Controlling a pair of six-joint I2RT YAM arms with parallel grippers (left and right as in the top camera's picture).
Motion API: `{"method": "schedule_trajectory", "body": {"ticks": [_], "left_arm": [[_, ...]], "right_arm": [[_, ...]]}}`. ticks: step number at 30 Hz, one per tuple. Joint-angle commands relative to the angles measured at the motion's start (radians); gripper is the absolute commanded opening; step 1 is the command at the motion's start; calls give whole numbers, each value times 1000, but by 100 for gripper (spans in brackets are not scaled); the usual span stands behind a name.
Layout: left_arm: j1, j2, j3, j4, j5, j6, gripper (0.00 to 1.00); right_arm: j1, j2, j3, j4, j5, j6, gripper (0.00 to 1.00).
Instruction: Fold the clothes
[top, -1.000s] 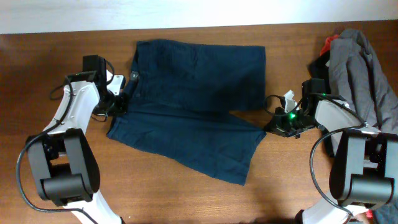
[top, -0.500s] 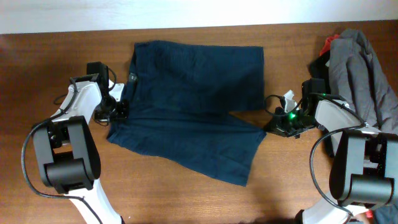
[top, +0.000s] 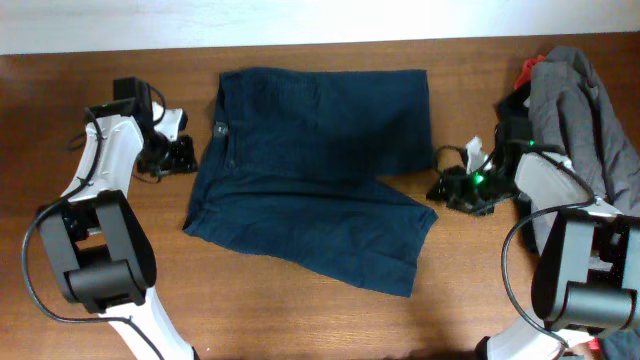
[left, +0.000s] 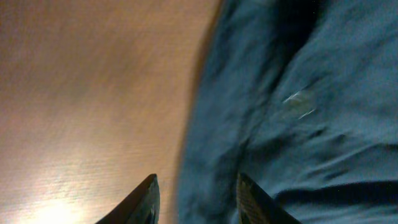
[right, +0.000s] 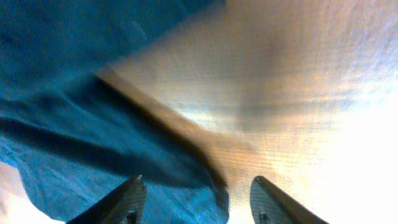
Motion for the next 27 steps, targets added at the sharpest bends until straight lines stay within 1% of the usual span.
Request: {"method": "schedule_trajectory", "body": {"ticks": [1, 4, 8, 12, 20, 27], "left_arm": [[-14, 12, 6, 39, 161, 27, 42], [-35, 30, 6, 77, 165, 26, 41], [-70, 78, 6, 134, 179, 27, 42], [-103, 120, 6, 212, 190, 26, 43], [-127, 133, 6, 335, 189, 17, 43], [-127, 140, 6, 341, 171, 14, 43]], "right_arm": [[-4, -8, 84, 4, -6, -9, 66], [-4, -8, 119, 30, -5, -2, 68], [-4, -6, 121, 119, -2, 36, 68], [-4, -6, 121, 159, -2, 66, 68], [-3, -6, 121, 138, -2, 66, 66], [-4, -6, 121, 128, -2, 66, 66]]}}
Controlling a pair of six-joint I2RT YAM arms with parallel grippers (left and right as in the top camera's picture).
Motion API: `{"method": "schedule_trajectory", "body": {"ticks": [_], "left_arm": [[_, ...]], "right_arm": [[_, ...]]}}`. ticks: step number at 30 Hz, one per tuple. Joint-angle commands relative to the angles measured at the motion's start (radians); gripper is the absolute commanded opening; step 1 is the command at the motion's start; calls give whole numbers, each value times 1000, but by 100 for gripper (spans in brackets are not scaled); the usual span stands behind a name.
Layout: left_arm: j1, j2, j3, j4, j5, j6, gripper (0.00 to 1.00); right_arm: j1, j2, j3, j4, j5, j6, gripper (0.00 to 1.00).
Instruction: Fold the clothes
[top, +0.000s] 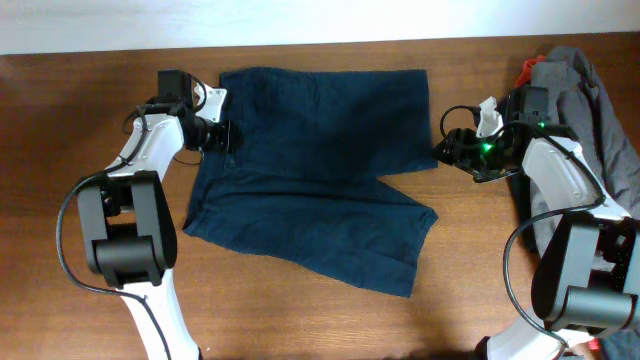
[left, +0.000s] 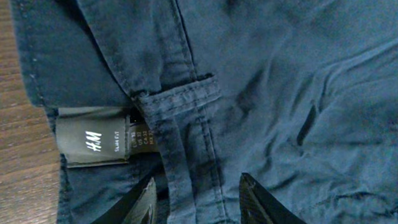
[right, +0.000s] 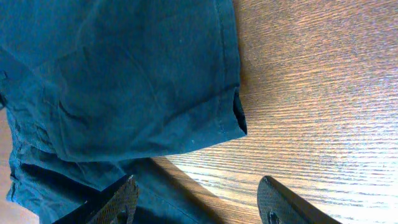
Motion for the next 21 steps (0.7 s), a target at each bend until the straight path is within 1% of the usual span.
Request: {"method": "schedule_trajectory", "body": {"ticks": [1, 9, 11, 14, 15, 18, 21], "left_arm": [[1, 11, 6, 2, 1, 2, 42], [-10, 13, 5, -17, 11, 2, 41], [-12, 16, 5, -17, 11, 2, 30], [-11, 20, 5, -21, 11, 2, 4], [-11, 20, 5, -27, 11, 2, 0], [-9, 16, 13, -53, 11, 2, 0], [1, 0, 56, -119, 11, 2, 1]], "right_arm": [[-4, -6, 14, -2, -2, 6, 66], [-4, -6, 14, 38, -2, 7, 66], [-4, -6, 14, 40, -2, 6, 66], [-4, -6, 14, 47, -2, 6, 66], [-4, -6, 14, 50, -2, 6, 66], [-4, -6, 14, 61, -1, 6, 66], [-4, -6, 14, 86, -1, 6, 66]]}}
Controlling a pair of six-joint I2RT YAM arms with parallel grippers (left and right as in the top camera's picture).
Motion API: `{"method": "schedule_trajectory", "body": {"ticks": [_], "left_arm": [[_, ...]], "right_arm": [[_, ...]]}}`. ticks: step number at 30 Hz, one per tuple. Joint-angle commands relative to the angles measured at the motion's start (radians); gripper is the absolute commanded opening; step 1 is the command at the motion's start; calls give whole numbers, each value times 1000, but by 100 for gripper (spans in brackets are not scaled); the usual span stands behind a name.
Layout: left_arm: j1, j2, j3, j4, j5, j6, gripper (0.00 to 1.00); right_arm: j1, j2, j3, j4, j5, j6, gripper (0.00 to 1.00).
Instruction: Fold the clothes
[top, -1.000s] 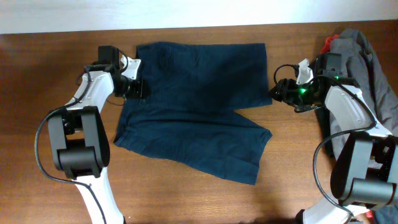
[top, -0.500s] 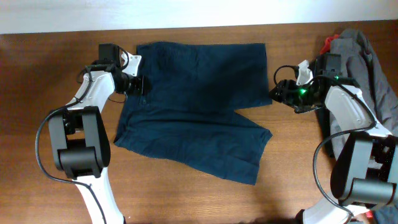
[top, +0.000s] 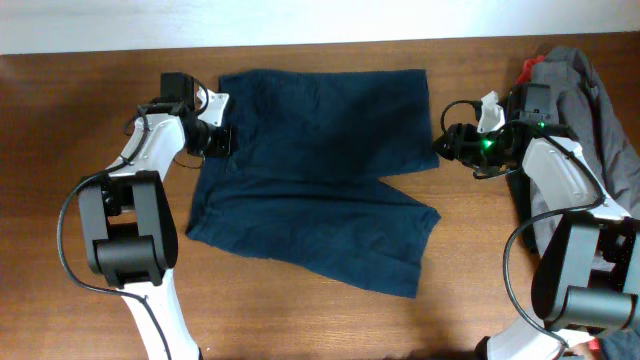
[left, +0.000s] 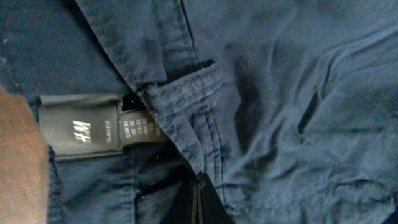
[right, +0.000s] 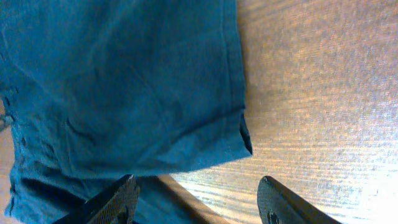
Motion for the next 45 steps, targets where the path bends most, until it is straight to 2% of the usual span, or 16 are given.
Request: {"method": "schedule_trajectory", "body": {"ticks": [1, 6, 9, 14, 18, 23, 29, 33, 37, 41, 45], "left_arm": [[11, -8, 70, -61, 11, 2, 1], [30, -50, 173, -164, 11, 2, 1], [31, -67, 197, -179, -9, 2, 0], [31, -72, 197, -210, -39, 3, 1], [31, -72, 197, -212, -41, 2, 0], [31, -72, 197, -212, -41, 2, 0], [31, -72, 197, -215, -41, 2, 0], [31, -72, 197, -215, -41, 2, 1], [31, -72, 197, -216, -41, 2, 0], [31, -72, 197, -216, -41, 2, 1], [31, -72, 197, -215, -42, 2, 0]], "right_arm": [[-4, -6, 14, 24, -2, 6, 66], [-4, 5, 14, 57, 30, 18, 65], [-4, 29, 14, 76, 31, 27, 55], [-4, 98, 14, 113, 28, 58, 54], [-2, 147, 14, 141, 8, 66, 39], [-2, 187, 14, 185, 2, 93, 36], [13, 220, 14, 235, -26, 114, 14], [46, 254, 14, 248, 14, 145, 4], [66, 260, 14, 282, -37, 154, 4], [71, 260, 14, 339, -242, 128, 4], [71, 258, 14, 370, -341, 123, 4]]}}
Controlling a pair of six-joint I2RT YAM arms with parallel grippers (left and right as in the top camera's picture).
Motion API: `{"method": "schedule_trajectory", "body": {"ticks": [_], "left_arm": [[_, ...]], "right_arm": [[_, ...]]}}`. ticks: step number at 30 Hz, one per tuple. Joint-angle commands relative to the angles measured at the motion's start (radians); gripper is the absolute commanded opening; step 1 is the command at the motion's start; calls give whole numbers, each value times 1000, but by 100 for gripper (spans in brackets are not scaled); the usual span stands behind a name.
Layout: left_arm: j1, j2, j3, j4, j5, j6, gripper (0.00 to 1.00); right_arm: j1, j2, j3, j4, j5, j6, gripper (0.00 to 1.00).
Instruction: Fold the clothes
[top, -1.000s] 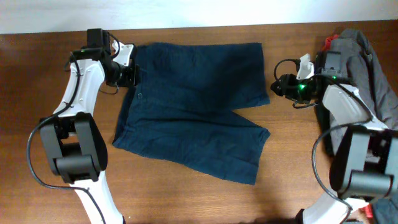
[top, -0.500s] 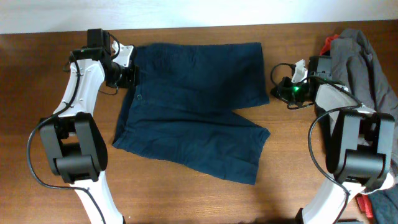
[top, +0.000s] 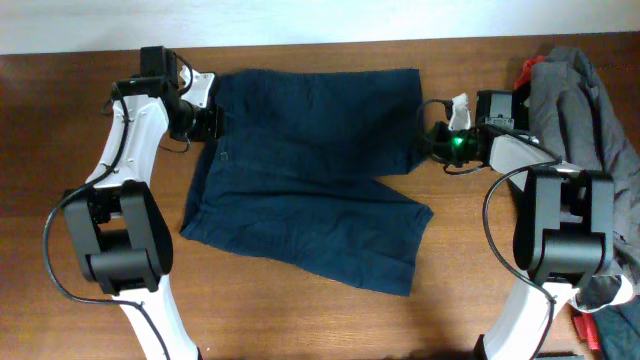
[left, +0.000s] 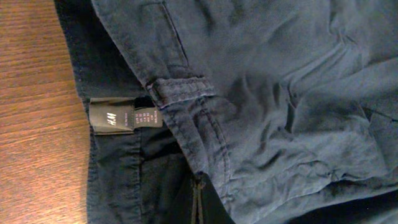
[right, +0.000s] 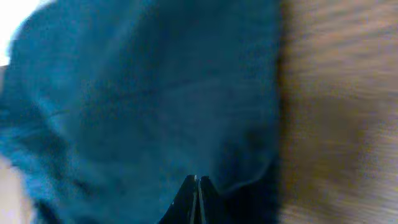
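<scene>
Dark navy shorts (top: 310, 170) lie spread on the wooden table (top: 300, 320), waistband to the left, legs to the right. My left gripper (top: 207, 122) is shut on the waistband near its far end. In the left wrist view the closed fingertips (left: 199, 199) pinch fabric just below the H&M label (left: 115, 118) and a belt loop (left: 183, 87). My right gripper (top: 432, 143) is shut on the hem of the far leg. The right wrist view is blurred, with the closed jaws (right: 198, 193) sunk in blue cloth (right: 143, 99).
A heap of grey clothes (top: 575, 100) with a red piece (top: 527, 70) lies at the table's right end, just behind my right arm. Bare wood (top: 60, 150) runs left of the shorts and along the near edge.
My right gripper, open beside the far leg's hem before, is now shut on that hem. The left gripper, still shut on the waistband, sits slightly farther back. The shorts' far edge has shifted a little left.
Both grippers first stood open on the table, off either side of the shorts. Then the left was open over the waistband label and the right open at the far leg's hem. The left shut on the waistband first; now both hold the shorts.
</scene>
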Motion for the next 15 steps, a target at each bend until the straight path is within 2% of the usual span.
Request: {"method": "schedule_trajectory", "body": {"ticks": [1, 5, 15], "left_arm": [[5, -29, 16, -1, -7, 2, 0], [5, -29, 16, 0, -7, 2, 0], [5, -29, 16, 0, -7, 2, 0]], "right_arm": [[5, 0, 12, 17, -160, -32, 4], [4, 0, 12, 23, -182, -61, 4], [-78, 0, 12, -8, 78, 6, 4]]}}
